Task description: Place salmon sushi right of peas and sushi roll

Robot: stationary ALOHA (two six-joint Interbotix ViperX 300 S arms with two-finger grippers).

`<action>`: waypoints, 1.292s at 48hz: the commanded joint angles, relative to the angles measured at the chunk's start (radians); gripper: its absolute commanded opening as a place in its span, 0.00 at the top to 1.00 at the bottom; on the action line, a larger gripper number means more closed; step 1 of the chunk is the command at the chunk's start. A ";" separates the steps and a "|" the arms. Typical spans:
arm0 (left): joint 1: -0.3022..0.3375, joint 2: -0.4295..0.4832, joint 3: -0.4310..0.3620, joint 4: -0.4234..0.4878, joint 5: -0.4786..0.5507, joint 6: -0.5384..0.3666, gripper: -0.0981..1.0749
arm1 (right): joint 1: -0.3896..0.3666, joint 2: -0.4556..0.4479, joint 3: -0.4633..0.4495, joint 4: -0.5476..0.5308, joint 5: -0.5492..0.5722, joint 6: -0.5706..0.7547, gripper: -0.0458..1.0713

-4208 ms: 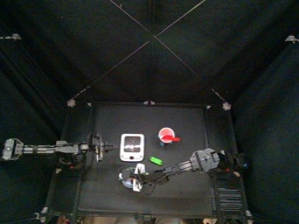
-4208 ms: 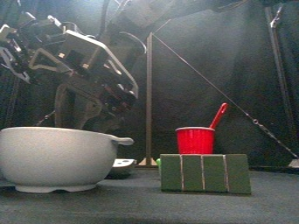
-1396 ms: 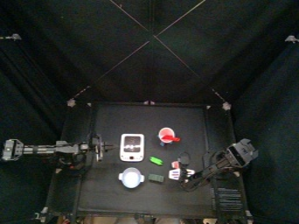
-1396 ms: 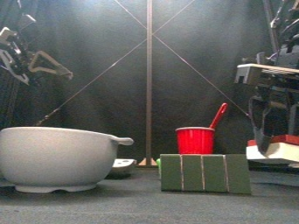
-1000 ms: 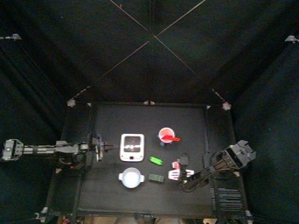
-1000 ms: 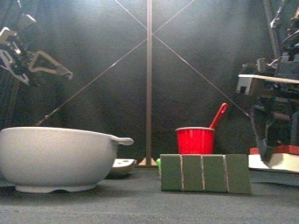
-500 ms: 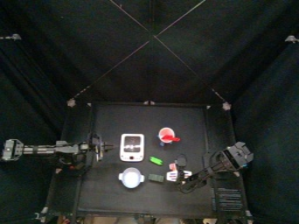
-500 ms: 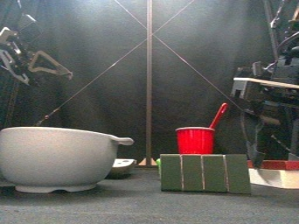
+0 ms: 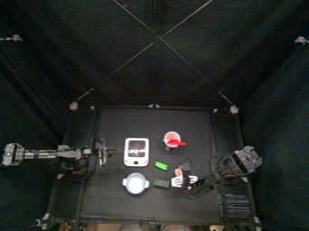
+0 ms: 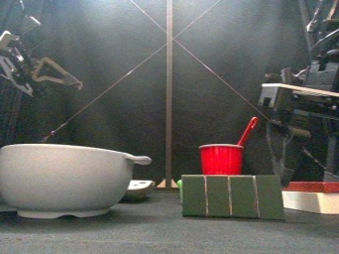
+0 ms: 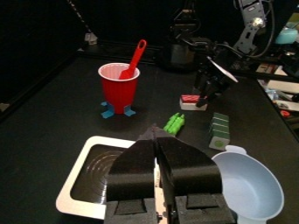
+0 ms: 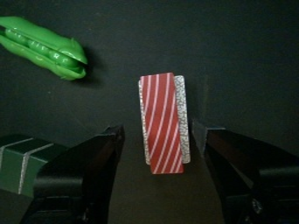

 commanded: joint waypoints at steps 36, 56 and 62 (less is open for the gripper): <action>0.002 0.003 -0.015 -0.002 -0.009 0.000 0.64 | -0.005 -0.034 0.005 0.032 -0.043 -0.015 0.11; 0.003 0.005 -0.015 -0.002 -0.009 0.000 0.64 | 0.002 -0.101 0.015 0.017 -0.003 -0.021 0.12; 0.002 0.003 -0.015 -0.002 -0.009 0.000 0.64 | 0.002 -0.115 0.017 0.012 0.015 -0.023 0.12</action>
